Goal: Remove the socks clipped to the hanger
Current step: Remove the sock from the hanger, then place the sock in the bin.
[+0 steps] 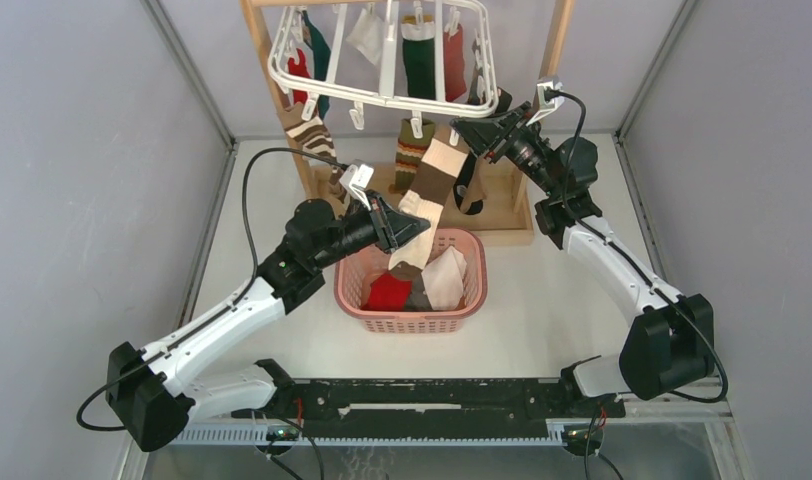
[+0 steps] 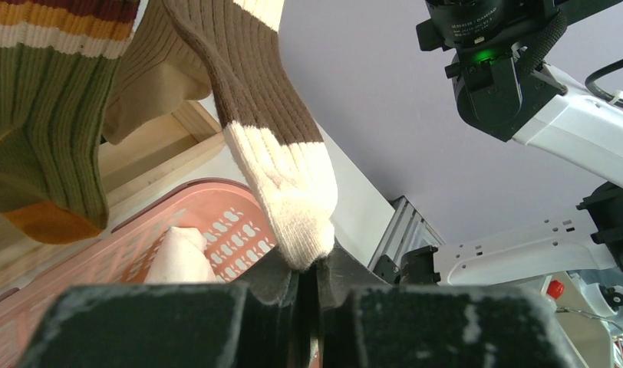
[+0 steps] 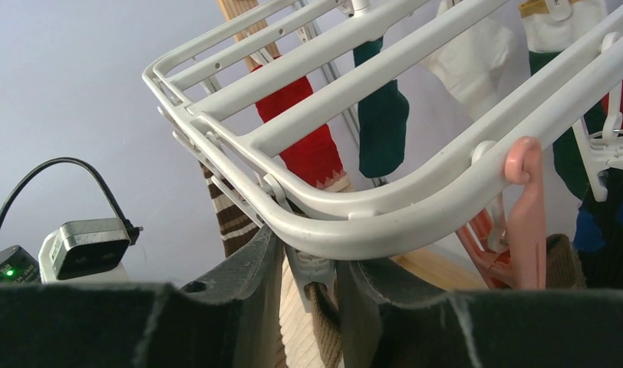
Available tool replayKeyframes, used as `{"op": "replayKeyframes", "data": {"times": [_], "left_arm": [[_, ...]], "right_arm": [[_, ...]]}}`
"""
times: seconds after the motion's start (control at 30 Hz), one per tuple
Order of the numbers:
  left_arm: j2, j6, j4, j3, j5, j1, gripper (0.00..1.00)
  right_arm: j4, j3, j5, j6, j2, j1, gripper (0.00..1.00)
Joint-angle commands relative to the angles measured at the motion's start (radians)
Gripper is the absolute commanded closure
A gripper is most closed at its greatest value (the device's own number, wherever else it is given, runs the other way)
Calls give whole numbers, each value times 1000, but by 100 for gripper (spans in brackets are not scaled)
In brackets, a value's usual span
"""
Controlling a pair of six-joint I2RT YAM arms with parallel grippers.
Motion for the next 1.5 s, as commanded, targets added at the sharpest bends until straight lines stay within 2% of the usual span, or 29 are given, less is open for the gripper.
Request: {"op": "replayKeyframes", "data": {"times": [0.0, 0.1, 0.23, 0.53, 0.77, 0.93, 1.03, 1.17, 1.33, 1.4, 1.47], "left_arm": [[-11, 12, 46, 60, 19, 10, 91], [-20, 12, 45, 53, 18, 11, 91], [-28, 11, 44, 46, 16, 13, 91], [-105, -13, -25, 33, 52, 12, 91], [-183, -18, -61, -20, 26, 12, 90], [-154, -15, -44, -15, 29, 11, 90], [-124, -4, -38, 9, 27, 11, 90], [-88, 9, -43, 39, 34, 11, 91], [-71, 8, -37, 36, 35, 12, 91], [-66, -3, -27, 30, 42, 11, 90], [-55, -9, -26, 25, 48, 12, 90]], "right_arm": [[49, 47, -11, 9, -3, -2, 77], [45, 47, -9, 9, -4, -2, 90], [45, 48, -9, 12, -5, -2, 99], [35, 47, -3, 10, -6, -1, 99], [20, 47, -7, 9, -5, 2, 98], [-19, 47, -8, -1, -8, 8, 91], [-37, 47, -9, -8, -12, 11, 80], [-72, 47, -3, -21, -24, 15, 58], [-114, 31, 5, -45, -52, 17, 47], [-133, 21, 2, -53, -67, 14, 38], [-154, 10, -3, -65, -83, 15, 33]]}}
